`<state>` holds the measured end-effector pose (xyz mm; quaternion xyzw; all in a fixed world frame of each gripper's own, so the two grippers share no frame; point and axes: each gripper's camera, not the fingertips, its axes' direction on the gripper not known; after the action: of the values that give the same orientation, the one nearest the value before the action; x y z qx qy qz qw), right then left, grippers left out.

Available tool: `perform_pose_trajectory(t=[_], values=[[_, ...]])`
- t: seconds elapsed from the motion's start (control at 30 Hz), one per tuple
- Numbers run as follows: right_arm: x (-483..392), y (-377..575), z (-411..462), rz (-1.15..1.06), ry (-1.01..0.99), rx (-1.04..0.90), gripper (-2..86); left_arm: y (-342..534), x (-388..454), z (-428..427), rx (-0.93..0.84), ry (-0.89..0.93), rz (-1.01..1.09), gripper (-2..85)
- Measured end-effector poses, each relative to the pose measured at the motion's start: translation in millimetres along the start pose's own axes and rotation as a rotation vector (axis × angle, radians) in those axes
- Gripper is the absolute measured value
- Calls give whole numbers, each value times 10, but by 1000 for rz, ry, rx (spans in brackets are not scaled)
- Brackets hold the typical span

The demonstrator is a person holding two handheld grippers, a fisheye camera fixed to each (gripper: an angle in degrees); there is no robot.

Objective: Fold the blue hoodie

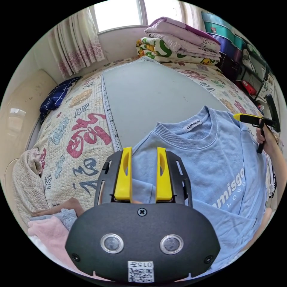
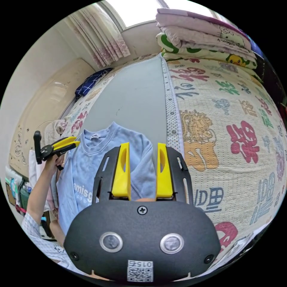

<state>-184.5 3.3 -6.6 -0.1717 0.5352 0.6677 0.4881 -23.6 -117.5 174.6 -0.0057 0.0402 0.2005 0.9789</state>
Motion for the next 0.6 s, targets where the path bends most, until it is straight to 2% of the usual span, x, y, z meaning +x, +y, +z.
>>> perform_pose_trajectory(t=[0.27, 0.37, 0.6], values=[[-582, 178, -176, -29, 41, -4, 26, 11, 17, -21, 3, 95, 36, 26], [-951, 276, -580, -94, 107, 116, 15, 10, -10, -358, 119, 86, -6, 17], [-1799, 374, -1772, -71, 123, 316, 9, -84, 4, -1401, 328, 77, -71, 10]])
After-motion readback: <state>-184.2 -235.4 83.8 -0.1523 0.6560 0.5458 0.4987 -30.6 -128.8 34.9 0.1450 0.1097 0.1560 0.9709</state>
